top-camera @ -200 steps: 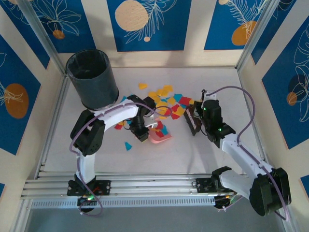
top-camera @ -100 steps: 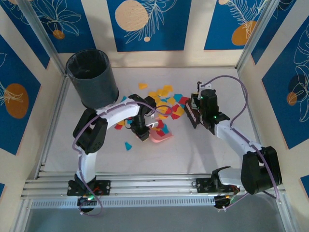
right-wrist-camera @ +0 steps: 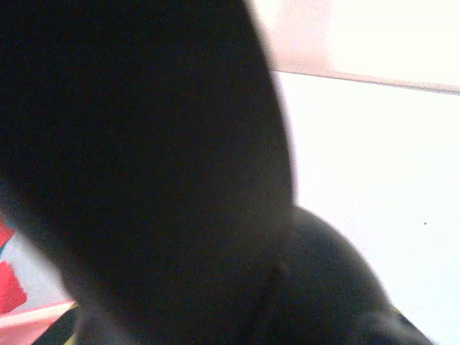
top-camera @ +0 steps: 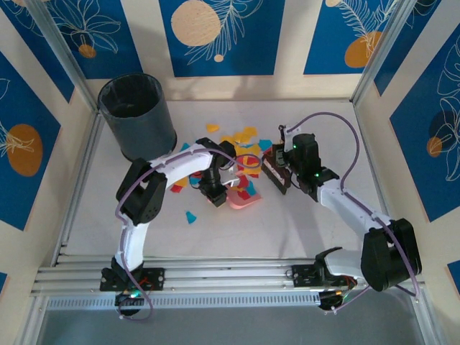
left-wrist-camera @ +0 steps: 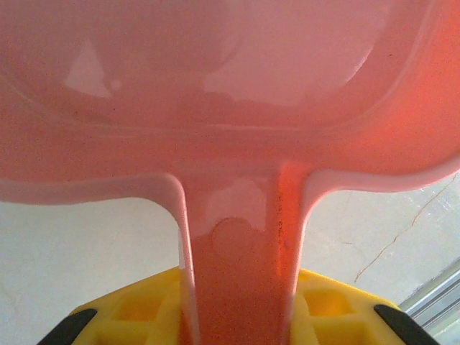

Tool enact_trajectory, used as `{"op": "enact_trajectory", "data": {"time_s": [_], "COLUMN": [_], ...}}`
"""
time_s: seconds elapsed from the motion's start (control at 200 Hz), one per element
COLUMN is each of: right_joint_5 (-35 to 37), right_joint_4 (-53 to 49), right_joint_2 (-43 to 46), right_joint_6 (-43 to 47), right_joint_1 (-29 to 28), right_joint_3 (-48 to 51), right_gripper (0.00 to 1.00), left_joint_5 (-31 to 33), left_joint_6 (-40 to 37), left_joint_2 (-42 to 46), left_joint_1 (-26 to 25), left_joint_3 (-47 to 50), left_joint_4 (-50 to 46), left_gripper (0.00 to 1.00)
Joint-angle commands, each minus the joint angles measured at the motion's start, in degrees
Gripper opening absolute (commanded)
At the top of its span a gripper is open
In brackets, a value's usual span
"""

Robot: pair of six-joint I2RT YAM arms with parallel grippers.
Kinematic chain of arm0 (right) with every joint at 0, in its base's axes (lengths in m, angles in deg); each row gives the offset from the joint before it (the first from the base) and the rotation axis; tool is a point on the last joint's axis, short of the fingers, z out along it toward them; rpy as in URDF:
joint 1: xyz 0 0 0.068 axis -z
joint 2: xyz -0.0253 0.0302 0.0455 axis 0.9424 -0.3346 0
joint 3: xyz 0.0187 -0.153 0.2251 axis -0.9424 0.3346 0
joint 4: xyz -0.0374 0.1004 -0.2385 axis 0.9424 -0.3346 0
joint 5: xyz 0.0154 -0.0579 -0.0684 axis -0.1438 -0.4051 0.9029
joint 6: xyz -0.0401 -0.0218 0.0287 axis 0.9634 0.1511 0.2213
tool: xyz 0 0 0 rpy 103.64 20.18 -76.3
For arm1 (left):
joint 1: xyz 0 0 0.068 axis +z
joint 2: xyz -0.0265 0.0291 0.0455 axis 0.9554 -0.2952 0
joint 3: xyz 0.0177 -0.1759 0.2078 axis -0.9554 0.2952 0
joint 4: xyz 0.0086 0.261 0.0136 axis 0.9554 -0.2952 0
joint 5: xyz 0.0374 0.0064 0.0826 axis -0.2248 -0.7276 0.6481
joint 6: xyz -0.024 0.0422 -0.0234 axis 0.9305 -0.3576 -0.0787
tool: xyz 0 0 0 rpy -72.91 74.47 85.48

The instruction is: Sweep away the paper scraps from the table

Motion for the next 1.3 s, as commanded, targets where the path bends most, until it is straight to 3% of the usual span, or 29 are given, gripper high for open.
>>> {"op": "enact_trajectory", "data": {"time_s": [0.0,0.42,0.82,1.045,1.295], "right_joint_5": [-2.65,-8.37,-0.55,5.6,4.37], "right_joint_4": [-4.56,-8.25,-5.17,1.19,4.83], "right_joint_2": [2.07,6.86,11.63,7.26,-0.98], "right_joint_6": [1.02,0.15,-1.67,-2.7,-1.76], "right_joint_1": [-1.25,-4.2,-4.47,-3.61,-2.94], "right_joint_3": [1.18,1.22,0.76,0.08,-3.87], "right_gripper": [0.0,0.0,0.0,0.0,0.0], "left_joint_5": [-0.9,-0.45,0.77,0.55,0.59], "left_joint_6": [-1.14,-1.43,-1.33,-1.64,-1.43], "left_joint_2": [-1.06,-1.11,0.98,1.3,1.34], "left_joint_1": [0.47,0.23,0.23,0.28,0.22], "left_joint_3": [-1.16,-1.77,0.09,0.45,0.54], "left_joint_4": [-1.54,-1.56,-0.76,-0.69,-0.58], "left_gripper": [0.0,0.0,0.0,0.0,0.0]}}
